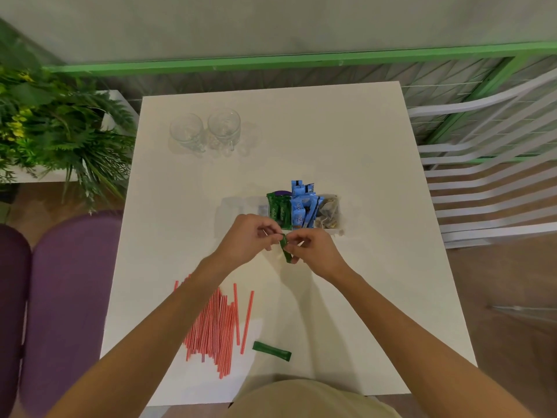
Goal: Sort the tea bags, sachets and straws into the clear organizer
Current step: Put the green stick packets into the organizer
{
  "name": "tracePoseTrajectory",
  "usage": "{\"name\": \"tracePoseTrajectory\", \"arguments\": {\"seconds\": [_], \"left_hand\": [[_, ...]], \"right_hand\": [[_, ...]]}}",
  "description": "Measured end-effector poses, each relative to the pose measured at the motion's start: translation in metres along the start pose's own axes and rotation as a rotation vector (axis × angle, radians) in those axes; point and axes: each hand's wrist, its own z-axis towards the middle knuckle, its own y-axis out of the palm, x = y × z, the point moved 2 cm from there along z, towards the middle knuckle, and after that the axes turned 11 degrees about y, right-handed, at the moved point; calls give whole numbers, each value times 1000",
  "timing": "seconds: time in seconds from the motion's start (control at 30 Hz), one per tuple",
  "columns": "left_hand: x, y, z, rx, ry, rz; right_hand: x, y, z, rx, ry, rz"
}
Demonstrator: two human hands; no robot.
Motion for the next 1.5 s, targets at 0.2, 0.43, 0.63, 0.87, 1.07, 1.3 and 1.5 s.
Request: {"name": "tracePoseTrajectory", "arguments": {"seconds": [0.2,0.43,0.63,0.87,1.07,1.3,1.5], "left_hand": [[7,-25,20,89,88,60],[3,-35,44,115,101,209],[-8,-29,48,21,30,322],[-15,-20,51,2,-11,392],[-17,-13,47,51,-28,372],[-19,-3,27,107,-45,362],[-19,10,31,112,-136,424]], "right_hand": [[4,-7,4,95,89,6],[10,-1,7,86,140,6],[5,5,13,33,129,-40],[0,13,17,-67,155,-14],[-4,18,22,-104,179,-18],[-5,18,27,-93,179,-54],[-4,21,24,-92,185,-42]]}}
